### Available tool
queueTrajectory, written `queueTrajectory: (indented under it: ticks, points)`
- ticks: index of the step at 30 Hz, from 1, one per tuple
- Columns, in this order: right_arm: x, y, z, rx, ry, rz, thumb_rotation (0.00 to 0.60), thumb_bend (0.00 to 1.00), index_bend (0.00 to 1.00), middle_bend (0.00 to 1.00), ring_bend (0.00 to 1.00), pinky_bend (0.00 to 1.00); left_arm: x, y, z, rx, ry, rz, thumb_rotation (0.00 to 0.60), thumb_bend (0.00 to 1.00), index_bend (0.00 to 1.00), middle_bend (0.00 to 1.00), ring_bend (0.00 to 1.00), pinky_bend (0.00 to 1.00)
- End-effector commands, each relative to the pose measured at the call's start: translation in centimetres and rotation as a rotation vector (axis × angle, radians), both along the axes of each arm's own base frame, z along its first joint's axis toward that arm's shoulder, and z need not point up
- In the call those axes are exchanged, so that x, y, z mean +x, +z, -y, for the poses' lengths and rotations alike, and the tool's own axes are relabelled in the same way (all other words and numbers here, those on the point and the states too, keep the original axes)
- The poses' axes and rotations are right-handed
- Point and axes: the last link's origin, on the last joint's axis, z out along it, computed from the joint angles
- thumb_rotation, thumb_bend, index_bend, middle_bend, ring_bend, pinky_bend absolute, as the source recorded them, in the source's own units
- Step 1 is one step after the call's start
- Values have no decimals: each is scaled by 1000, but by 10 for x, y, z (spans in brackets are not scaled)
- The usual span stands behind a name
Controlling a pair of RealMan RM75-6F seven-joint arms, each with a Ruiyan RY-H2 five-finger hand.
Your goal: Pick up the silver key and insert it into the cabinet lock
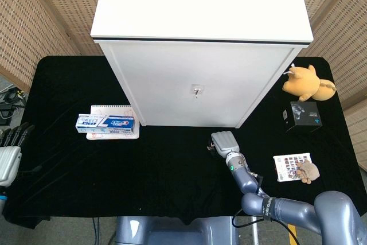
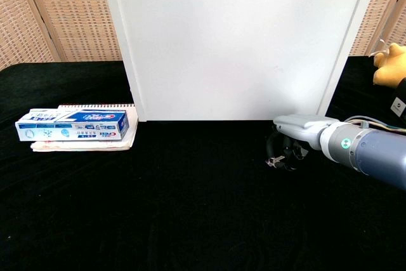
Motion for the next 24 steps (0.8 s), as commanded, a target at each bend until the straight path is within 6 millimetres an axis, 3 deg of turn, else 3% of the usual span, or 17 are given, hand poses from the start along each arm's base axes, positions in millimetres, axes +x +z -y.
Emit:
queueTrajectory:
  ticks: [1, 24]
  points:
    - [0, 0, 0, -5, 6, -2, 600, 577, 561, 938, 926, 1000, 0, 0, 0, 0, 0, 0, 600, 0, 0, 0, 0, 0]
    - [1, -4, 0, -13, 27, -7, 600, 610, 604, 946, 929, 1000, 0, 1, 0, 4, 0, 3, 600, 0, 0, 0, 0, 0]
